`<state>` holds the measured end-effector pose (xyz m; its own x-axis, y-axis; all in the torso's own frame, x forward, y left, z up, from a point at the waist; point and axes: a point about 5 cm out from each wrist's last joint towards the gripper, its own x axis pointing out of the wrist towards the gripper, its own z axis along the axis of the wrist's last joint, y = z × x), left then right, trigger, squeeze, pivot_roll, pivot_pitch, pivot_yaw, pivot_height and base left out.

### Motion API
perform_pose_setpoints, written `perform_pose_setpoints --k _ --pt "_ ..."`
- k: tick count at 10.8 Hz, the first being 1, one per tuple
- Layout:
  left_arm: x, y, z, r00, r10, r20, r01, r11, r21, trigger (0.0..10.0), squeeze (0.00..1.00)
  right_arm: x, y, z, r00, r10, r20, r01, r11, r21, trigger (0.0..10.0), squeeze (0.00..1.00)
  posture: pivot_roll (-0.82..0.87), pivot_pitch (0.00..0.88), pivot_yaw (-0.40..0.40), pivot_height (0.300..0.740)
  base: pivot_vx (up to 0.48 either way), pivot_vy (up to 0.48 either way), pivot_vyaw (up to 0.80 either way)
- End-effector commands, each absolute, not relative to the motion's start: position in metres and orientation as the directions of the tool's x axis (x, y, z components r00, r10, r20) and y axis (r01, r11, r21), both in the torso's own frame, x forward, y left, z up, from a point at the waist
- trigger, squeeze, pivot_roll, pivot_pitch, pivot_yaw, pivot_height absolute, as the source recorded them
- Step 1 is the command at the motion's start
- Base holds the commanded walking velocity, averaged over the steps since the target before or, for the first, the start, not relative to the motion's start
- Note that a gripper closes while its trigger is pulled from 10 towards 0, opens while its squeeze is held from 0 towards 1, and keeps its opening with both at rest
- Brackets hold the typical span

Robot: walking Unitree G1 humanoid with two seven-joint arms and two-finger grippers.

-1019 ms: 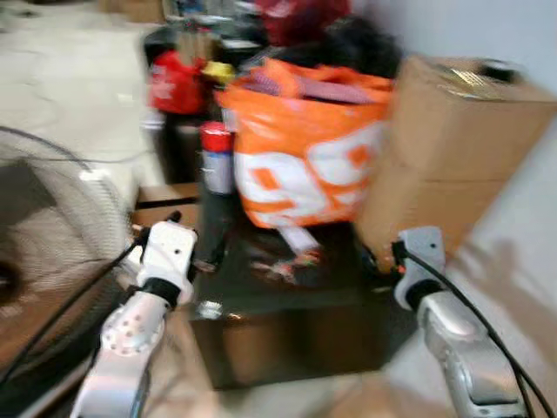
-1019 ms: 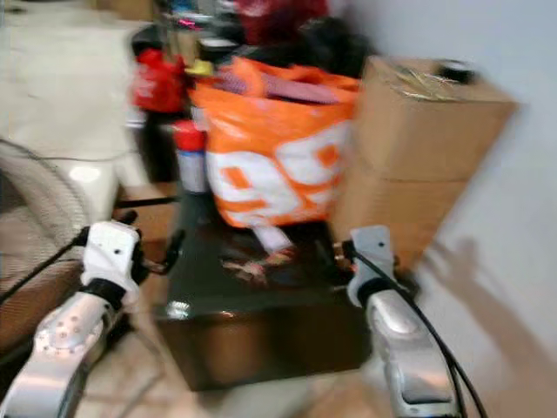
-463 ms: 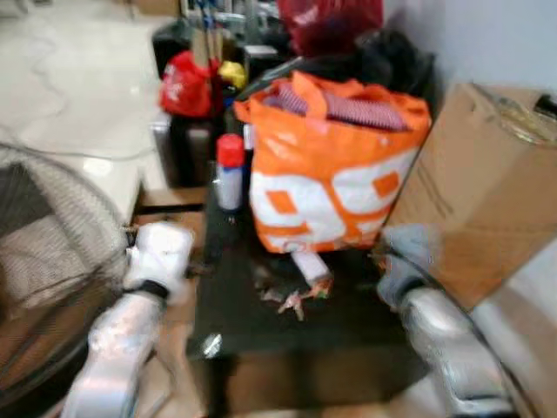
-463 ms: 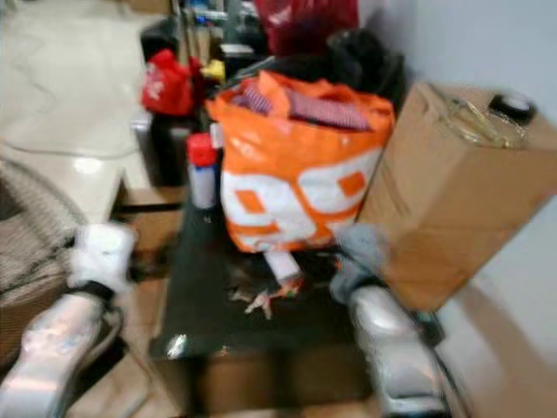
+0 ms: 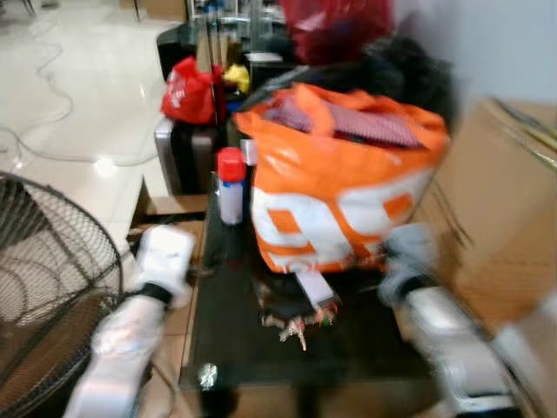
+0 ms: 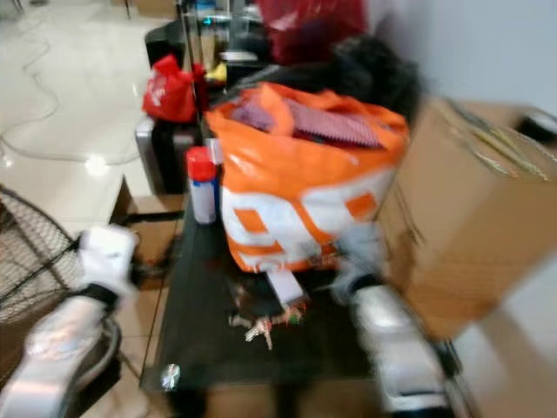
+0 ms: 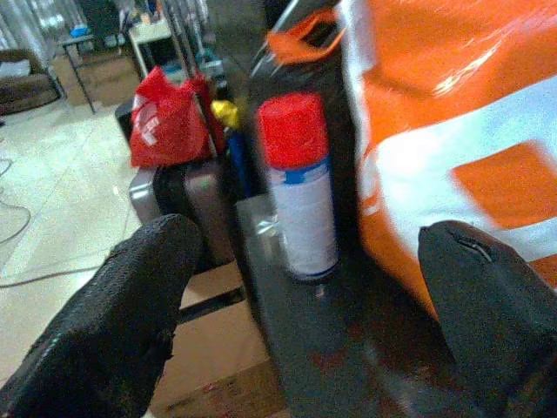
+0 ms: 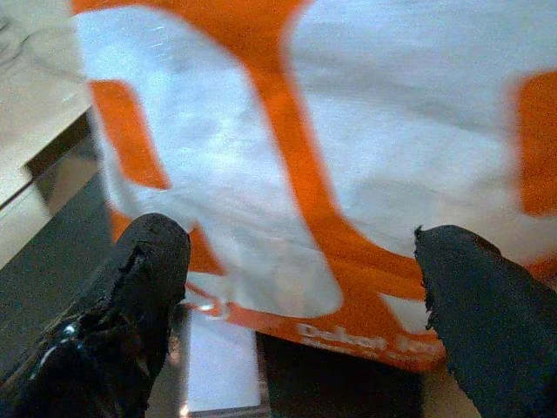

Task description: Hang keys on a hook

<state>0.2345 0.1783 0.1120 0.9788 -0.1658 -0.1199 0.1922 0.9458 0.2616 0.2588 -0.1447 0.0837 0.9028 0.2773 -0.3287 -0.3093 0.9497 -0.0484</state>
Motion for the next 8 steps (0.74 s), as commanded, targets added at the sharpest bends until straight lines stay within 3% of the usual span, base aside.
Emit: perform_pose_setpoints --k 1,3,6,8 --pt "0.233 0.167 0.107 0.961 -0.227 -0.154 0.261 0.933 0.249 10.0 0.33 0.255 -0.162 0.075 0.883 0.243 -0.402 -0.300 0.950 -0.084 10.0 1.00 0.07 0.000 -0.053 0.740 0.000 0.000 0.00" --pt "0.216 0.160 0.083 0.887 -0.355 -0.295 0.436 0.855 0.281 10.0 0.34 0.238 -0.166 0.050 0.718 0.342 -0.606 -0.484 0.871 -0.083 10.0 1.00 0.05 0.000 -0.051 0.740 0.000 0.000 0.00" --pt "0.201 0.160 0.055 0.757 -0.433 -0.489 0.594 0.768 0.240 10.0 0.34 0.234 -0.158 0.030 0.589 0.423 -0.688 -0.588 0.809 -0.006 10.0 1.00 0.04 0.000 -0.063 0.740 0.000 0.000 0.00" --pt "0.201 0.161 0.046 0.735 -0.434 -0.521 0.616 0.748 0.245 10.0 0.34 0.241 -0.150 0.018 0.552 0.439 -0.709 -0.632 0.775 -0.013 10.0 1.00 0.04 0.000 -0.067 0.740 0.000 0.000 0.00"
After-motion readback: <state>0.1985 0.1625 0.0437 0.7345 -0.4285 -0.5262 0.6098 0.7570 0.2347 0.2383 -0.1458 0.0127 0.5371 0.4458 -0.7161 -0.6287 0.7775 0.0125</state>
